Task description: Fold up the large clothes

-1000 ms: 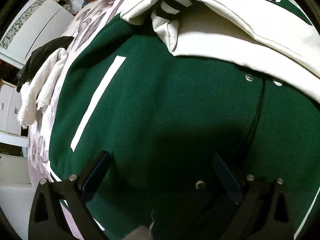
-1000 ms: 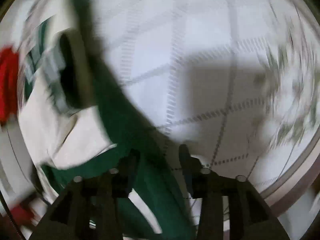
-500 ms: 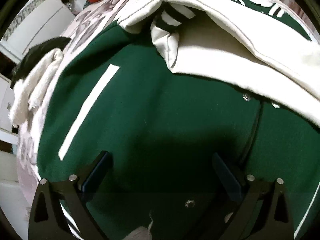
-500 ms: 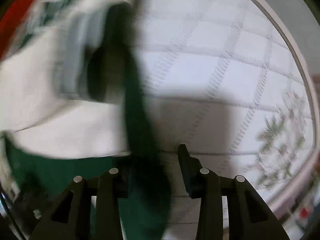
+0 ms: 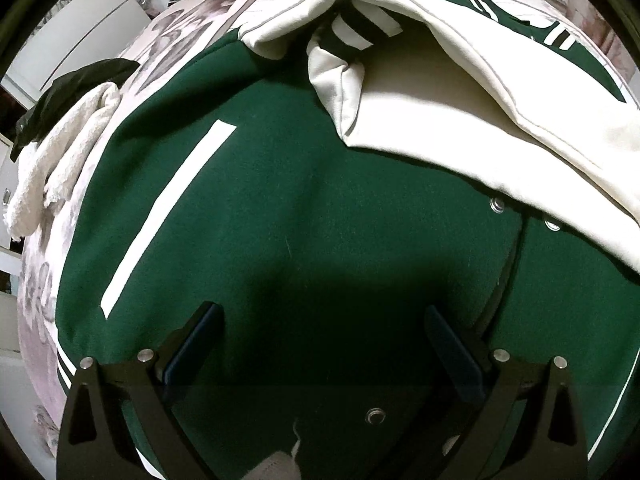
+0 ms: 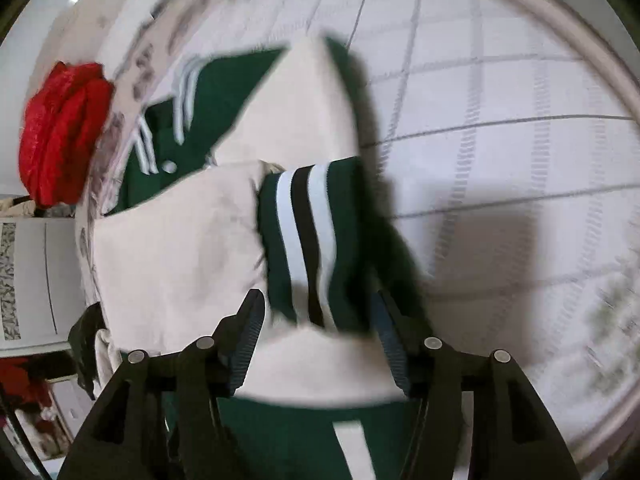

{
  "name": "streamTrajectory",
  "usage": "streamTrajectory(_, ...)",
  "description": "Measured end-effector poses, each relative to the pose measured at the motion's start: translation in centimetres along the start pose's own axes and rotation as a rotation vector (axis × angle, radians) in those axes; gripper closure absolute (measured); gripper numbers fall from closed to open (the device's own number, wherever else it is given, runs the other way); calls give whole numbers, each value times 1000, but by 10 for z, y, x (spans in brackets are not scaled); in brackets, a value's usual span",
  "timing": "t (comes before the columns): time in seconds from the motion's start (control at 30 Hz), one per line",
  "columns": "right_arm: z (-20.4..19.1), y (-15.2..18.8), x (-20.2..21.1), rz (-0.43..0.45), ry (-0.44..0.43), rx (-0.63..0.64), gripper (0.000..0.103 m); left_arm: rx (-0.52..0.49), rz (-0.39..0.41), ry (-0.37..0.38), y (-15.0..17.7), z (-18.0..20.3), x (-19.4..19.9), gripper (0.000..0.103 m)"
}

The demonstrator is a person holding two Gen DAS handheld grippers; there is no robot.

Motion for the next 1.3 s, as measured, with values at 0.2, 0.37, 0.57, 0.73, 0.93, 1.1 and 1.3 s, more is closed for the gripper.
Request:
streamTrajectory(0.2,3,-2,28,112,150,30,98,15,-41,7,-9,-9,11,0)
streamTrajectory(0.37,46,-1,27,6,124,-50,94,112,50,-5,-59,-34,50,0)
streamTrajectory(0.57,31,8,49,10,75,-26,43,85,94,-101,-150,-26,25,0)
streamTrajectory(0.73,29,42,49,-28,62,-33,42,29,66,-94,-183,-10,-24,0)
streamTrajectory(0.93,51,83,48,-100,84,-42,42,5,133,-119,-148,-15,39,0)
streamTrajectory(1.1,57,92,33,-155,112,56,42,-21,157,-184,-70,-4,98,0)
streamTrajectory(1.3,59,85,-36,-222,186,261,69,-43,43,-307,36,38,122,0)
Point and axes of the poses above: each gripper's, at about its wrist camera, not at the fingertips, and x roughly against the way its jaws point, z to its right, y to its underside, the point moved 5 cm from there along -x, roughly the way its jaws point, and after that the axes turned 4 degrees about -z, right-handed, at the moved point
